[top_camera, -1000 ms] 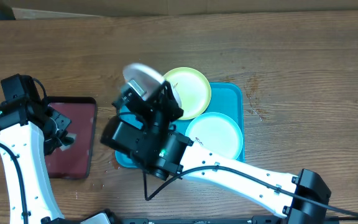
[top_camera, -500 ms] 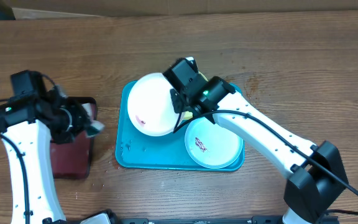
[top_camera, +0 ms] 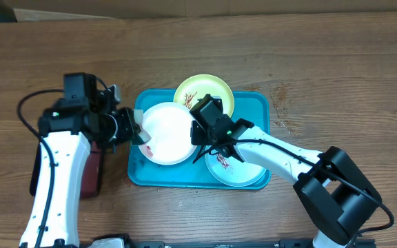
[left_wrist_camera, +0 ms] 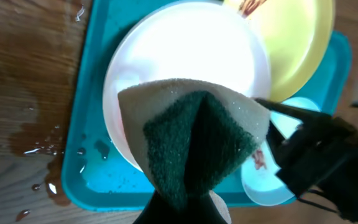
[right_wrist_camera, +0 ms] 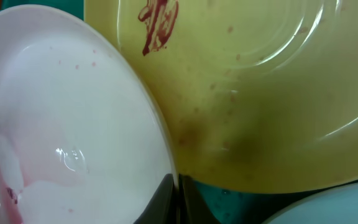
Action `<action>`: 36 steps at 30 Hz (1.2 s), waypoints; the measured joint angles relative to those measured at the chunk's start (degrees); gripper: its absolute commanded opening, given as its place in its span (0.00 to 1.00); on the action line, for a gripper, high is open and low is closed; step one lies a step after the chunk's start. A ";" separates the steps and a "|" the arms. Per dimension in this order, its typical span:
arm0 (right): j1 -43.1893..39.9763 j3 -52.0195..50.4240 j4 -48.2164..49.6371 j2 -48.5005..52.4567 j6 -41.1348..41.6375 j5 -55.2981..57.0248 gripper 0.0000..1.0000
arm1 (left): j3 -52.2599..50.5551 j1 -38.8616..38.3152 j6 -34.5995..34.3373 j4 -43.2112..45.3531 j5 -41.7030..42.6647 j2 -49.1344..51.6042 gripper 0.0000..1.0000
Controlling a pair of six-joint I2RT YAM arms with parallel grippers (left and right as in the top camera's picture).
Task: Clean dirty plates on tray and stack at the side
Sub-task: 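Lower the white plate back onto the tray with the right gripper, then scrub the white plate again with the sponge in the left gripper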
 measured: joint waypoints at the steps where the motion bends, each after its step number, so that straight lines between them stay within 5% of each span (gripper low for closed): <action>1: 0.00 -0.63 1.09 0.00 0.24 -0.07 0.04 | -1.70 -0.55 -0.22 1.16 0.00 0.00 0.04; 20: 3.61 -4.85 5.60 0.00 1.01 -0.28 0.04 | -12.09 -4.68 -5.81 9.66 -4.63 0.00 0.04; 36: 6.03 -2.14 -3.06 0.00 3.80 5.35 0.04 | -12.39 -4.68 -5.84 9.60 -5.60 0.00 0.04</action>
